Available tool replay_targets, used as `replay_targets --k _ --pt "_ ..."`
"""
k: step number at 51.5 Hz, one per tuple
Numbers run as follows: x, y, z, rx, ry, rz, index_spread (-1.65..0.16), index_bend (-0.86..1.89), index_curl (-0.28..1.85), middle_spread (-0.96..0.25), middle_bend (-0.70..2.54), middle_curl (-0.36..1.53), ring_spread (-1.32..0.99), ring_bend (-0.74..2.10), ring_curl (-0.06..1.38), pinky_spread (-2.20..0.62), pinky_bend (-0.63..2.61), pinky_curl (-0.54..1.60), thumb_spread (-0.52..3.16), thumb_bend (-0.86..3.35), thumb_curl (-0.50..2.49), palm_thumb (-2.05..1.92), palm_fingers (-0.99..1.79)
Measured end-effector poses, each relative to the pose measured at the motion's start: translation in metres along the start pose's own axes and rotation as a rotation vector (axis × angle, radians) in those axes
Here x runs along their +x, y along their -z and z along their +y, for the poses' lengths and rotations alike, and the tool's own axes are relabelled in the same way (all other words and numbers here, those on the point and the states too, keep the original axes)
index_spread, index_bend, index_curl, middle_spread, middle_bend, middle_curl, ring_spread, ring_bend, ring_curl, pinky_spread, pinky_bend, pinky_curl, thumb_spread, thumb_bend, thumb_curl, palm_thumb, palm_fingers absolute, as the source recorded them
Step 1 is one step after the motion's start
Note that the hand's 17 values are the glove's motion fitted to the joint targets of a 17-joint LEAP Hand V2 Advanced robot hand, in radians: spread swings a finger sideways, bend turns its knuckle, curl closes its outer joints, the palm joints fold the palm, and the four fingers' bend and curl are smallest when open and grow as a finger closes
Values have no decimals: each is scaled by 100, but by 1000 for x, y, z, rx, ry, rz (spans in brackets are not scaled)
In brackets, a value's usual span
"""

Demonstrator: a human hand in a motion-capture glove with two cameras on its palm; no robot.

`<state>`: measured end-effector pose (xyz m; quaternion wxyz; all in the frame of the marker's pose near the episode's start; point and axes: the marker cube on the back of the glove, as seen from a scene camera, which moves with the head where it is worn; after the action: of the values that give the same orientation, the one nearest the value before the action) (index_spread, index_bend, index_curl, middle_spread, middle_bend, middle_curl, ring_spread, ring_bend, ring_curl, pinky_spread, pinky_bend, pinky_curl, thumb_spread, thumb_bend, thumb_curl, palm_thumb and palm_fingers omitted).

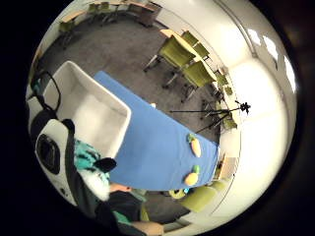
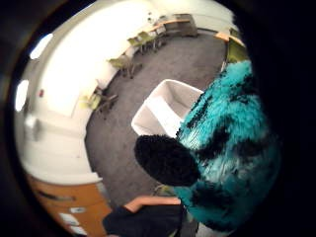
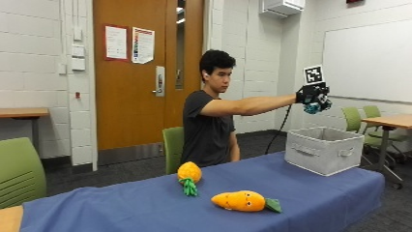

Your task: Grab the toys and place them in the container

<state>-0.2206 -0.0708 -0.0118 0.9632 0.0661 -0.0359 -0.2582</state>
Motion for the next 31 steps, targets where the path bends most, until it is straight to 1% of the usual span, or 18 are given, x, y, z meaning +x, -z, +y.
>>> replay_targets --k 3,5,9,12,14,16,17,18,19,20,21,23,27,31 --pt "19 -9 -3 -8 -21 -105 -33 37 89 -30 110 71 -34 132 53 -48 83 44 84 1 84 61 123" --pt "28 -15 -4 -16 -3 -141 -33 37 89 -29 110 71 -34 132 52 -48 83 44 85 0 84 62 123" --pt "24 -24 -6 -36 -34 -169 -33 37 90 -29 109 70 -34 132 52 -48 83 43 86 -1 84 62 123" --pt "24 -31 -5 -65 -40 -143 -33 36 91 -29 109 70 -34 132 51 -47 82 43 86 -1 84 62 123" --pt "23 -35 -4 -102 -75 -129 -33 36 92 -29 109 70 -34 132 51 -47 81 43 86 -1 85 62 122" --pt "19 -36 -3 -148 -105 -153 -33 30 90 -29 107 68 -35 129 50 -48 82 42 85 -3 84 59 114" --pt "18 -36 -2 -166 -107 -172 -33 25 89 -30 105 67 -35 129 49 -48 82 42 91 -6 80 53 110" --pt "17 -36 -1 -179 -98 -190 -33 18 87 -30 98 64 -36 126 48 -46 84 42 98 -9 75 45 94" --pt "17 -36 1 -185 -79 -202 -32 12 87 -29 84 61 -37 122 47 -42 82 43 98 -15 71 32 52" --pt "19 -36 3 -186 -57 -205 -30 15 90 -26 73 61 -36 118 49 -39 86 48 98 -17 68 23 24" --pt "21 -36 5 -179 -40 -201 -29 16 92 -25 69 60 -35 116 51 -37 91 52 99 -15 66 19 13" --pt "26 -33 8 -155 -33 -182 -26 13 87 -19 58 56 -31 101 46 -34 98 51 98 -15 61 7 -7" --pt "40 -28 16 -107 -17 -99 -24 11 76 -14 50 50 -30 88 36 -29 100 44 97 -10 55 -3 -3" --pt "19 -24 23 -78 42 19 -22 13 72 -11 46 48 -29 84 31 -26 101 43 96 -7 51 -4 -1"
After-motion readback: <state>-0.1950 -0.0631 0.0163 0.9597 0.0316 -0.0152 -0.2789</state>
